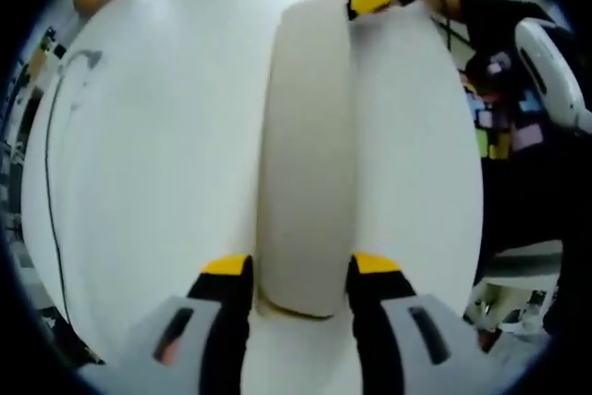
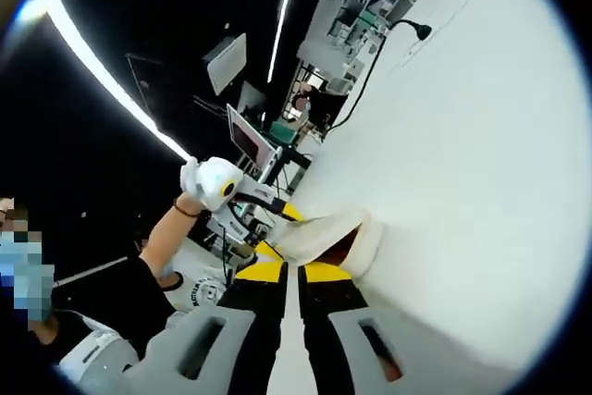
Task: Arrange the utensils inside the cutlery case until each visible utensil rests in its matching compartment.
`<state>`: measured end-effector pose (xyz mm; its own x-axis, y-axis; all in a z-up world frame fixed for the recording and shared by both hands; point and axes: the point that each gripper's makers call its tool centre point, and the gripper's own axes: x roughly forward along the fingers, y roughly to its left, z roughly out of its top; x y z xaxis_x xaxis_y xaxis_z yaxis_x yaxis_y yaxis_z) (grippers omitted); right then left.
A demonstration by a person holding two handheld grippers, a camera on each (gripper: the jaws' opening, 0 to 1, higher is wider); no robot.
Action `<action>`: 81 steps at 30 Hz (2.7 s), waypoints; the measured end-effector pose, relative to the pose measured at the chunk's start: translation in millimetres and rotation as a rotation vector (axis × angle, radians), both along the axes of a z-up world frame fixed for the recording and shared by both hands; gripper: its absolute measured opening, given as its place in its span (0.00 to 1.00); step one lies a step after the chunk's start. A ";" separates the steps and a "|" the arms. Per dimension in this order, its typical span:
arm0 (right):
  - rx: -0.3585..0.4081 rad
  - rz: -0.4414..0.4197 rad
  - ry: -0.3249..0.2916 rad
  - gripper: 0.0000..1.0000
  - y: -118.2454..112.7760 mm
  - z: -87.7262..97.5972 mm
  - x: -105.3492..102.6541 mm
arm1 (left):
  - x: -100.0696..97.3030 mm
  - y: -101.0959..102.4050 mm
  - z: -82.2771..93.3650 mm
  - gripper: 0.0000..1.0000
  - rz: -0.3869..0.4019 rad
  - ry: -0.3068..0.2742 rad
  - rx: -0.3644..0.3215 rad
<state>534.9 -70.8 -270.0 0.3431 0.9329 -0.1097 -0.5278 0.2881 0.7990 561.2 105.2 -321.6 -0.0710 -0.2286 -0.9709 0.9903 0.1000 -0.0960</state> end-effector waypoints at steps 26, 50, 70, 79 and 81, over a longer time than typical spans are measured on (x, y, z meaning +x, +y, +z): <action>-0.574 0.301 -0.620 0.27 6.6 22.2 18.3 | 0.9 -0.5 -0.3 0.43 -0.024 -0.008 -0.014; -0.268 0.202 0.114 0.18 -26.4 -10.3 16.0 | 0.6 -2.1 0.6 0.43 -0.025 -0.006 -0.028; -0.049 0.132 0.351 0.13 -5.8 -13.8 18.7 | -0.7 -0.9 0.2 0.43 -0.040 -0.007 -0.007; 0.078 0.104 0.440 0.09 -6.7 -8.4 21.9 | -1.0 -0.3 -0.3 0.44 -0.046 -0.009 -0.008; 0.109 0.097 0.431 0.07 -6.6 -5.8 20.8 | -1.6 -0.6 0.3 0.45 -0.030 0.004 -0.018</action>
